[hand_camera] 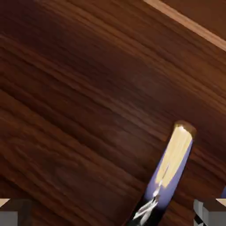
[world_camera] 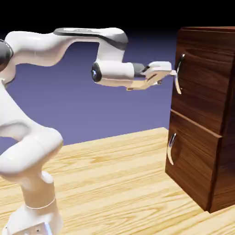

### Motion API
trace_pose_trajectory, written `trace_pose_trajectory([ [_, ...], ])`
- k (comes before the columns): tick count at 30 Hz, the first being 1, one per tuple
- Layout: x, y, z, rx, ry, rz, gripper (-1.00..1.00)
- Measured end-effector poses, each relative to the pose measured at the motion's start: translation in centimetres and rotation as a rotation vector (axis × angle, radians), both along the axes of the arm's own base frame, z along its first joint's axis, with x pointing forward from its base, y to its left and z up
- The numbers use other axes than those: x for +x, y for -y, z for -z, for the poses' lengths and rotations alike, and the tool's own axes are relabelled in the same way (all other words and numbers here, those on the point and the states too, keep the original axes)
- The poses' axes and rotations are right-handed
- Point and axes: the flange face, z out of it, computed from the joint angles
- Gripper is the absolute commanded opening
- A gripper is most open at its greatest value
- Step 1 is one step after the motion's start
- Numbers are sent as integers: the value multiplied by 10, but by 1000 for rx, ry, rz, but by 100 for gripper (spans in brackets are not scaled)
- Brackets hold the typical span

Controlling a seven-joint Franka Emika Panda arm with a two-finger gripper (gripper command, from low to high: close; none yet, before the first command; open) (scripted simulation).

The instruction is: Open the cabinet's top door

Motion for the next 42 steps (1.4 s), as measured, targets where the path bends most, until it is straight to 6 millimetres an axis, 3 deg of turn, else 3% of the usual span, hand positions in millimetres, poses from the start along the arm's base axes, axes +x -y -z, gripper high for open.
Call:
trace_pose_trajectory([
  [9,24,-33,14,413,123,54,0],
  [11,25,-34,15,424,126,56,0],
  [16,69,-32,15,422,125,56,0],
  [17,75,-31,15,424,126,56,-100],
  [30,45,-13,14,431,99,-69,-100],
  [42,39,-7,14,399,88,-106,-100],
])
